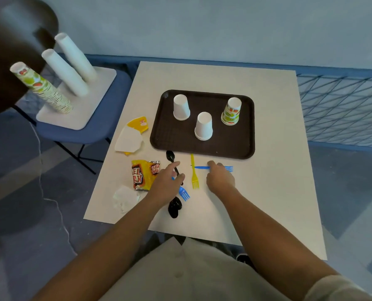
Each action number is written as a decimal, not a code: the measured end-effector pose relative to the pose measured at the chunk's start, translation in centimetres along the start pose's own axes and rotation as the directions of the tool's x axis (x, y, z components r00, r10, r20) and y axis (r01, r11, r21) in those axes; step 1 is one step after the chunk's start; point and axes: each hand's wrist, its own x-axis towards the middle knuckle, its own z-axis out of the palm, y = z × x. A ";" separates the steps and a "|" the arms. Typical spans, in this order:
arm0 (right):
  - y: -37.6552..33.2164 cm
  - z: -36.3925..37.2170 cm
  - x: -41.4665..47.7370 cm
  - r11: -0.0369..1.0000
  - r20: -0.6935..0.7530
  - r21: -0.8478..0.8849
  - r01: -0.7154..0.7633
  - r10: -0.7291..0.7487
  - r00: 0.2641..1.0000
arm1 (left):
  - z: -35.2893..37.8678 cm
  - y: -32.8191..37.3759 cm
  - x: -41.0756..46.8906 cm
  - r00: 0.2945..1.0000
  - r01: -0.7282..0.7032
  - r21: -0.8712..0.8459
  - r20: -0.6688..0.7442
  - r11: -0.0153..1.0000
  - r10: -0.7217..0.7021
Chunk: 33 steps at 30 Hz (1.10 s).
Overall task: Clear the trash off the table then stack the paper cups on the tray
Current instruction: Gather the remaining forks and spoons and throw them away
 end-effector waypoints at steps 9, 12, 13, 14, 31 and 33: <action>2.2 -1.6 2.4 0.974 0.001 -0.203 0.104 -0.106 0.994 | 0.3 1.0 2.8 0.998 0.039 0.004 -0.058 0.999 -0.039; 2.6 -2.3 2.3 0.981 -0.069 -0.158 0.112 -0.124 0.990 | 0.4 1.6 3.6 0.994 -0.038 0.067 -0.097 0.997 0.044; 2.5 -2.4 2.2 0.980 -0.092 -0.135 0.143 -0.156 0.984 | 0.4 1.9 3.9 0.992 -0.067 0.100 -0.099 0.993 0.077; 2.2 -2.6 2.1 0.976 -0.113 -0.113 0.187 -0.200 0.973 | 0.5 2.2 4.2 0.990 -0.097 0.150 -0.085 0.984 0.111; -3.3 -1.5 3.8 0.892 -0.173 0.051 0.450 -0.436 0.883 | -4.2 -1.5 4.9 0.998 -0.021 0.415 0.057 0.909 -0.003; -2.9 -1.1 4.6 0.892 -0.050 -0.064 0.448 -0.451 0.891 | -5.0 -2.1 4.5 0.999 0.031 0.375 0.001 0.927 -0.033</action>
